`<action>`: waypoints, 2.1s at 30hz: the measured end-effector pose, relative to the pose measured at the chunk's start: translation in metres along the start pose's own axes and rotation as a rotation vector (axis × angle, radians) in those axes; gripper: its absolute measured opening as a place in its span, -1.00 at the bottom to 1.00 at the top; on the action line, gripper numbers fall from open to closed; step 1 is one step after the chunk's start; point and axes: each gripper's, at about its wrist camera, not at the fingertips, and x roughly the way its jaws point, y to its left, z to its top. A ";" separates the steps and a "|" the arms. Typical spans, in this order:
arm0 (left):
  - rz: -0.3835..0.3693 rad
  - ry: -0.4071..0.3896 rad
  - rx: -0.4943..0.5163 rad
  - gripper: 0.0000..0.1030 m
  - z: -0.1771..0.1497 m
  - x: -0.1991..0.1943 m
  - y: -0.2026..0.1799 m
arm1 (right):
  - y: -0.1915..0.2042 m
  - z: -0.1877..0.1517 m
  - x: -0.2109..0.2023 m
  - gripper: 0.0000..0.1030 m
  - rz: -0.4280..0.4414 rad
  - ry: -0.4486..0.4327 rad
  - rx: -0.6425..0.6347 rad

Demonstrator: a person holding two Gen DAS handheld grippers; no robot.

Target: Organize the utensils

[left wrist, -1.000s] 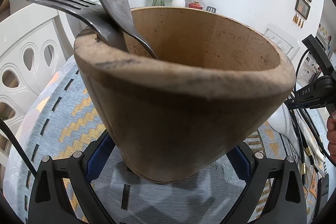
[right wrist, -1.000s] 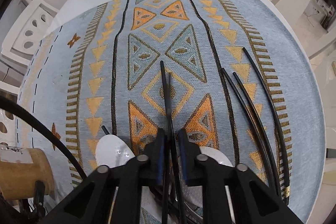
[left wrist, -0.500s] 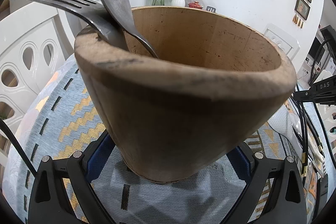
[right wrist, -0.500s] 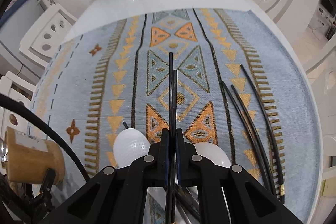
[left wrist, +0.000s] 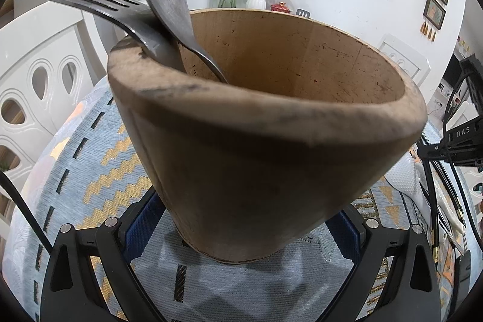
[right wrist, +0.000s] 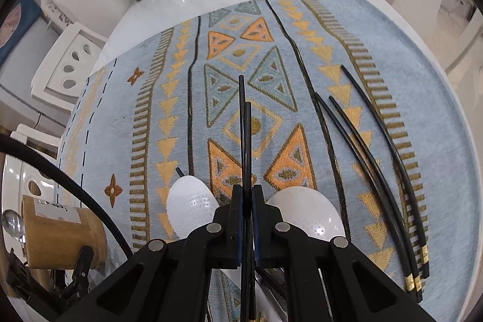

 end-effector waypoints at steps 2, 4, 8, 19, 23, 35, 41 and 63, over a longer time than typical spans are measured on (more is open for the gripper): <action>0.000 0.000 0.000 0.91 0.000 0.000 0.000 | -0.008 0.001 0.006 -0.90 0.023 0.035 0.041; 0.000 0.000 0.000 0.91 0.000 0.000 0.000 | -0.013 0.000 0.010 -0.90 0.050 0.057 0.077; 0.000 0.000 0.000 0.91 0.000 0.000 0.000 | -0.019 0.001 0.017 -0.88 0.053 0.097 0.109; 0.000 0.001 0.000 0.92 0.000 0.000 0.001 | -0.016 -0.001 0.011 -0.87 0.060 0.039 0.086; 0.000 0.001 0.000 0.92 0.000 0.000 0.000 | -0.011 -0.004 -0.002 -0.89 0.090 -0.025 0.076; 0.000 0.001 0.000 0.92 0.001 0.000 0.000 | -0.013 0.003 0.011 -0.85 0.082 0.043 0.126; 0.000 0.001 0.000 0.92 0.001 0.000 0.000 | -0.014 0.006 -0.002 -0.49 0.076 0.019 0.093; 0.002 0.004 0.001 0.92 0.000 0.001 0.001 | -0.057 -0.001 -0.007 -0.21 -0.007 -0.030 0.170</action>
